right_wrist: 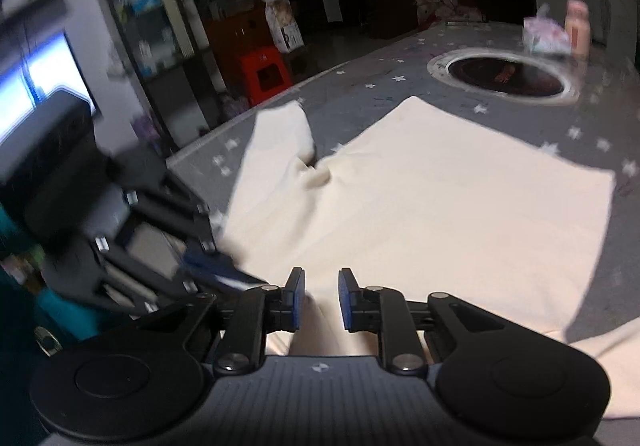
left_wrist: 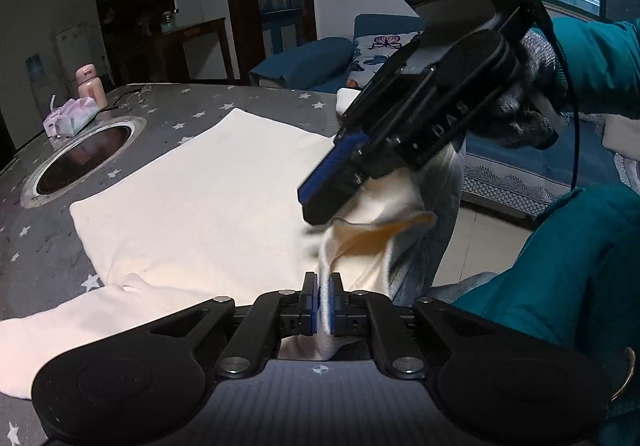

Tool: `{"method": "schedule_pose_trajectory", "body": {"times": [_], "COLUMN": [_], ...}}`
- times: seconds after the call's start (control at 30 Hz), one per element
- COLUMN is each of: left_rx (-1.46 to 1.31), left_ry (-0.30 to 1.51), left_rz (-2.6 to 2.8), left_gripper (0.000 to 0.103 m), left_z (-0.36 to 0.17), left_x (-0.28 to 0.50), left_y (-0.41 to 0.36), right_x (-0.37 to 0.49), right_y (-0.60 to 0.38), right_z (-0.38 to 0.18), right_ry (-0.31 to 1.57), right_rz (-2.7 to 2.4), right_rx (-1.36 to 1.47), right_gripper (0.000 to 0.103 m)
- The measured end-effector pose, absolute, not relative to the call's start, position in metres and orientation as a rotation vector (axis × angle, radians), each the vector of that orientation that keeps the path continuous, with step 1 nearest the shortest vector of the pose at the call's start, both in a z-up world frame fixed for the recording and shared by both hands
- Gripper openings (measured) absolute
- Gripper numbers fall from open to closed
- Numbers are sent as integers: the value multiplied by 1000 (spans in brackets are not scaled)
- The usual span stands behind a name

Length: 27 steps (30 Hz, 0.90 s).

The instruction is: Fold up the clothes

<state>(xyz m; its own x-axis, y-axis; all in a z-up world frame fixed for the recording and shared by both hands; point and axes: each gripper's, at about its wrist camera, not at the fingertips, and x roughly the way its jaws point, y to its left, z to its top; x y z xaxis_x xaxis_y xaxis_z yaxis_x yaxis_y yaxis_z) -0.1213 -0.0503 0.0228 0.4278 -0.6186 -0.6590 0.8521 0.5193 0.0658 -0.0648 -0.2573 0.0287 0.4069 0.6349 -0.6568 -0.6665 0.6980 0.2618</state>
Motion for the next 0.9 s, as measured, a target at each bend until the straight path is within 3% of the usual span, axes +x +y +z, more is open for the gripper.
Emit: {"method": "schedule_pose_trajectory", "body": {"times": [0.17, 0.3, 0.77, 0.83, 0.9], "left_rx": [399, 340, 235, 256, 265], "left_ry": [617, 601, 717, 707, 691], "left_rz": [-953, -914, -417, -354, -312], "left_gripper": [10, 19, 21, 28, 45], "left_z": [30, 44, 33, 29, 28], "left_x": [-113, -102, 20, 33, 45], "left_y": [-43, -31, -41, -41, -42], "right_x": [-66, -75, -42, -26, -10], "right_y": [-248, -232, -288, -304, -317], "right_z": [26, 12, 34, 35, 35], "right_ry": [805, 853, 816, 815, 819], "right_rz": [828, 888, 629, 547, 481], "right_rx": [-115, -193, -166, -141, -115], "right_gripper": [18, 18, 27, 27, 27]}}
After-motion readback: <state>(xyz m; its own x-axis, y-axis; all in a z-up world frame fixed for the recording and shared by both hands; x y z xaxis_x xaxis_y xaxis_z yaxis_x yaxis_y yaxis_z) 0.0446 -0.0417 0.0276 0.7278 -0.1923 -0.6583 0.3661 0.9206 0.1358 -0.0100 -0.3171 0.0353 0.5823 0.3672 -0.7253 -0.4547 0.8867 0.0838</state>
